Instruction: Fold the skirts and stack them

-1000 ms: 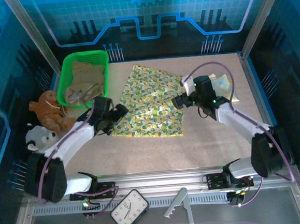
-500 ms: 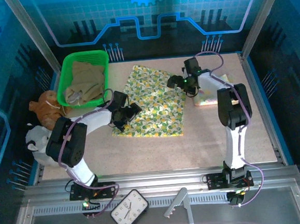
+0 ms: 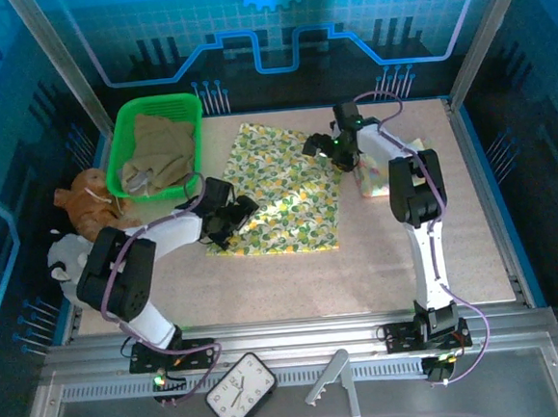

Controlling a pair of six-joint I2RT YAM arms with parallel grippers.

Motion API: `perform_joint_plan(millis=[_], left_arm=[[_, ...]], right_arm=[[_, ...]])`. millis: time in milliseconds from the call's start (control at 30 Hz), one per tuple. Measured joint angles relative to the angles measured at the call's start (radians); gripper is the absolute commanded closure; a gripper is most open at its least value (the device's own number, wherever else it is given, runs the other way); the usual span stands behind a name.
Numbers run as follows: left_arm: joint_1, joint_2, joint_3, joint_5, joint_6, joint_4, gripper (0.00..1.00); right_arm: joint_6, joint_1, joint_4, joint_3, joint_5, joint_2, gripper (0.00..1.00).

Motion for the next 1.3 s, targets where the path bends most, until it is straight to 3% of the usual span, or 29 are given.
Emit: perform_joint_plan(millis=[333, 533, 700, 900, 1100, 1300], left_arm=[[0.036, -0.124, -0.092, -0.054, -0.050, -0.048, 0.01], [0.040, -0.233, -0.048, -0.096, -0.032, -0.210, 0.01], [0.087, -0.336, -0.031, -0.174, -0.032, -0.320, 0.01], [0.178, -0.418, -0.121, -0.184, -0.031, -0.358, 0.01], [0.180, -0.475, -0.206, -0.145, -0.036, -0.342, 0.07], [0.180, -0.476, -0.226, -0.116, -0.040, -0.322, 0.04]], right_arm=[[0.045, 0.041, 0.014, 0.063, -0.028, 0.039, 0.00], [-0.087, 0.055, 0.044, -0.131, 0.019, -0.122, 0.00], [-0.294, 0.077, 0.072, -0.367, 0.062, -0.406, 0.09], [-0.598, 0.122, 0.088, -0.587, 0.140, -0.656, 0.17], [-0.947, 0.241, 0.097, -0.822, 0.220, -0.798, 0.22], [-1.291, 0.419, 0.085, -0.954, 0.277, -0.861, 0.27]])
